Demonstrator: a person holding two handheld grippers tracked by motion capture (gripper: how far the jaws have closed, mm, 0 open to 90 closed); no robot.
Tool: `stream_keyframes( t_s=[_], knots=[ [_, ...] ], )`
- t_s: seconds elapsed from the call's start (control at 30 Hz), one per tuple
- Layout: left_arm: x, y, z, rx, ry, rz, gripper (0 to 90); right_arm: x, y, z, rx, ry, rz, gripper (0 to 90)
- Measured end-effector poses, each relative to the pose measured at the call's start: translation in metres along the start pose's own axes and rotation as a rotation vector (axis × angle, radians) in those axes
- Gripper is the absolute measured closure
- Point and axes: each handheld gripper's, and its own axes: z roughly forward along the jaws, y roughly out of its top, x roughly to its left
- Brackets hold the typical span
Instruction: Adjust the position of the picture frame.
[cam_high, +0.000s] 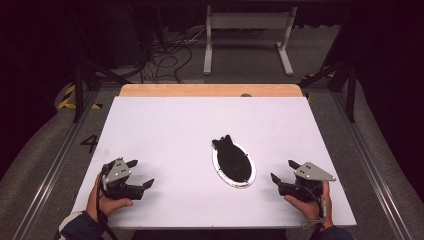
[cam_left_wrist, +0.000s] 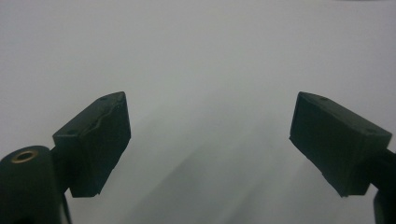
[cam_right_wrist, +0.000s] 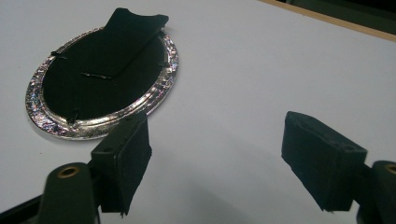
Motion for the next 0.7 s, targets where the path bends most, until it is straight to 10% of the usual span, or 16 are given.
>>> stream_keyframes(
  t_s=[0.47, 0.7],
  knots=[
    [-0.006, 0.005, 0.006, 0.006, -0.010, 0.033, 21.0, 0.002, 0.003, 0.007, 0.025, 0.018, -0.009, 30.7],
    [-0.005, 0.012, 0.018, 0.063, -0.081, 0.036, 63.7, 0.001, 0.010, 0.022, 0.058, 0.061, -0.003, 60.4]
  ],
)
